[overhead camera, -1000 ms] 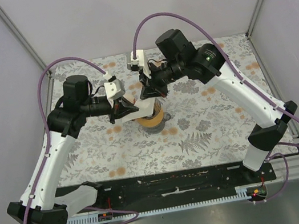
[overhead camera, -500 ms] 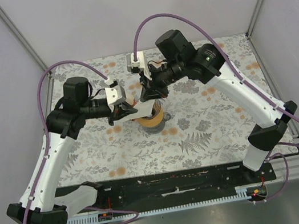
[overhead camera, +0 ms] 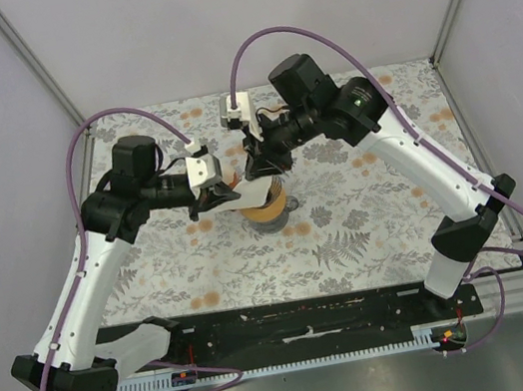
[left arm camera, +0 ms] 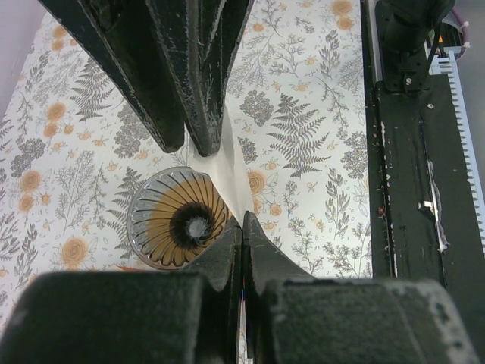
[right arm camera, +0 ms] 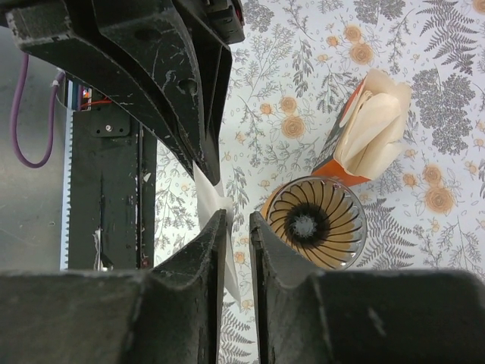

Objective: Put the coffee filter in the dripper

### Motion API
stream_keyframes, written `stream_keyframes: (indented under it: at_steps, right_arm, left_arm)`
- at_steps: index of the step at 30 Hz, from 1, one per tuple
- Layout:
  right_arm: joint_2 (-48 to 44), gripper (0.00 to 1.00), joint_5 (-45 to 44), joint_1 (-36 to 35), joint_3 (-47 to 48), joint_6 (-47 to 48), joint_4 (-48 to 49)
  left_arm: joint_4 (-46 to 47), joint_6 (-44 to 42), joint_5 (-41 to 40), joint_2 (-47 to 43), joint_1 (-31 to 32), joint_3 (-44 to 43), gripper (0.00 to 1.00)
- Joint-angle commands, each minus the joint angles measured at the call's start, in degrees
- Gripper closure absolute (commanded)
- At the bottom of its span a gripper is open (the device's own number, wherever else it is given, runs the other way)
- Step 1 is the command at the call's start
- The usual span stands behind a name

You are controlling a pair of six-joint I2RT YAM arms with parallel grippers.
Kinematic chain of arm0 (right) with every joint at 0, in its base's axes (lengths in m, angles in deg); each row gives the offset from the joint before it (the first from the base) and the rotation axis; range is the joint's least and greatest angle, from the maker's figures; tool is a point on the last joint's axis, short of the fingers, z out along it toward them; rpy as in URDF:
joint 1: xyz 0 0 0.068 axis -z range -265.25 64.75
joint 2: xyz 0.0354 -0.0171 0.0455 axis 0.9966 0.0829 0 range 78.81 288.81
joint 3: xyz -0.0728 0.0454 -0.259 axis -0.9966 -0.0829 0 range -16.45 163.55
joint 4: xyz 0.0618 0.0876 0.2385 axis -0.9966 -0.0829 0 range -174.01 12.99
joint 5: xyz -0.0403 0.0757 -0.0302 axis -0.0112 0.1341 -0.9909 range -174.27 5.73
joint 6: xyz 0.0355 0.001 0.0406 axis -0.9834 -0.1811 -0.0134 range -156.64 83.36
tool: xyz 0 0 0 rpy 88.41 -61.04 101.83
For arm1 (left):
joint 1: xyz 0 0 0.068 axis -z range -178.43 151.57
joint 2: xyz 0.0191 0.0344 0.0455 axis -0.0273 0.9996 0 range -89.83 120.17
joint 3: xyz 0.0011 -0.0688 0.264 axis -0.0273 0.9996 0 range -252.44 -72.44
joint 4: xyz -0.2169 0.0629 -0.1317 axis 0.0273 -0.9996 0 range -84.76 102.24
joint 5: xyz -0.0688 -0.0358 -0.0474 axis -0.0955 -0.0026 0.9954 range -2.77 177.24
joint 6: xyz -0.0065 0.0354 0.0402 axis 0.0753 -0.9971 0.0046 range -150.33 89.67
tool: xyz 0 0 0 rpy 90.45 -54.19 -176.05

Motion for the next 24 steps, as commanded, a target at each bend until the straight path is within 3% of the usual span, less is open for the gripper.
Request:
stream_keyframes:
  at_steps: [1,17,24]
  right_arm:
    - [-0.7,0.73,3.0,0.0,-0.4,1.6,-0.3]
    - [-2.1,0.63,4.9,-0.1,-1.8,1.1,-0.6]
    - [-1.8,0.65,1.3,-1.2,-2.8,-0.1,-0.4]
  left_arm:
    - [0.1,-2.0,-0.1,-0.6,0.4,-2.7,0.98]
    - [0.1,-2.2,-1.9,-0.1,0.3,-2.7,0.98]
    - [0.1,-2.4,-2.5,-0.2,0.4,-2.7,0.98]
